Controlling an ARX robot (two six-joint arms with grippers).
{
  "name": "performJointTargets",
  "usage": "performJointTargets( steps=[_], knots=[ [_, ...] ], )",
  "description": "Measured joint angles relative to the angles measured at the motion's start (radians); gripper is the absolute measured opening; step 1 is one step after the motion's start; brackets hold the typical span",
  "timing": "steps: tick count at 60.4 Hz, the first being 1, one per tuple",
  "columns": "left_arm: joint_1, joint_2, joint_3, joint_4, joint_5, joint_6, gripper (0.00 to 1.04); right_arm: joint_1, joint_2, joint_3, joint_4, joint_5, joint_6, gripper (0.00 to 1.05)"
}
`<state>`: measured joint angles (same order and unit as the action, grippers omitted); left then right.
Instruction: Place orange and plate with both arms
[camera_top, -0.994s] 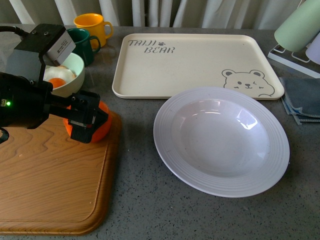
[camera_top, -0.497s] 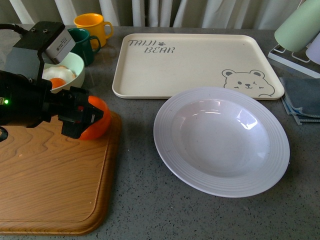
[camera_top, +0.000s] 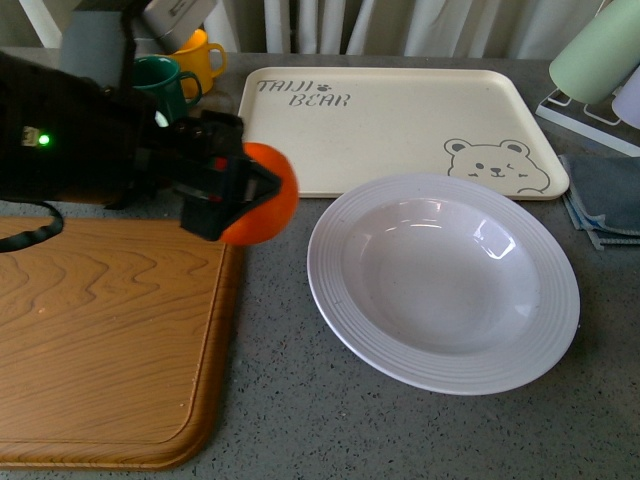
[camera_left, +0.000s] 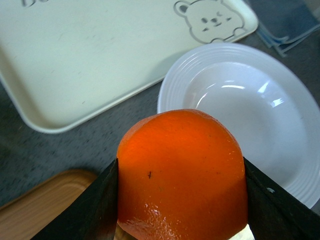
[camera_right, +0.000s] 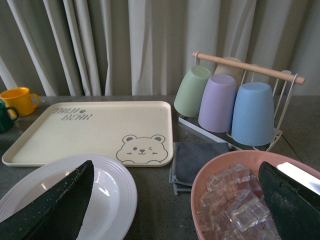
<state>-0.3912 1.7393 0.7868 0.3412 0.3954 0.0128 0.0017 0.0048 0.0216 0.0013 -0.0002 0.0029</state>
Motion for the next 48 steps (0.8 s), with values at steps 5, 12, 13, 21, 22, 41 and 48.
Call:
performJointTargets(
  steps=[5, 12, 13, 21, 22, 41, 48],
  knots=[
    [-0.036, 0.025, 0.030, 0.016, 0.006, -0.014, 0.58, 0.000, 0.000, 0.000, 0.000, 0.000, 0.000, 0.96],
    [-0.089, 0.074, 0.068, 0.037, 0.016, -0.037, 0.58, 0.000, 0.000, 0.000, 0.000, 0.000, 0.000, 0.96],
    [-0.099, 0.083, 0.072, 0.042, 0.018, -0.039, 0.58, 0.000, 0.000, 0.000, 0.000, 0.000, 0.000, 0.96],
    [-0.151, 0.135, 0.098, 0.066, 0.027, -0.064, 0.58, 0.000, 0.000, 0.000, 0.000, 0.000, 0.000, 0.96],
    [-0.158, 0.143, 0.101, 0.068, 0.027, -0.066, 0.58, 0.000, 0.000, 0.000, 0.000, 0.000, 0.000, 0.96],
    [-0.204, 0.247, 0.162, 0.098, 0.030, -0.117, 0.58, 0.000, 0.000, 0.000, 0.000, 0.000, 0.000, 0.96],
    [-0.204, 0.277, 0.182, 0.098, 0.023, -0.132, 0.58, 0.000, 0.000, 0.000, 0.000, 0.000, 0.000, 0.96]
  ],
)
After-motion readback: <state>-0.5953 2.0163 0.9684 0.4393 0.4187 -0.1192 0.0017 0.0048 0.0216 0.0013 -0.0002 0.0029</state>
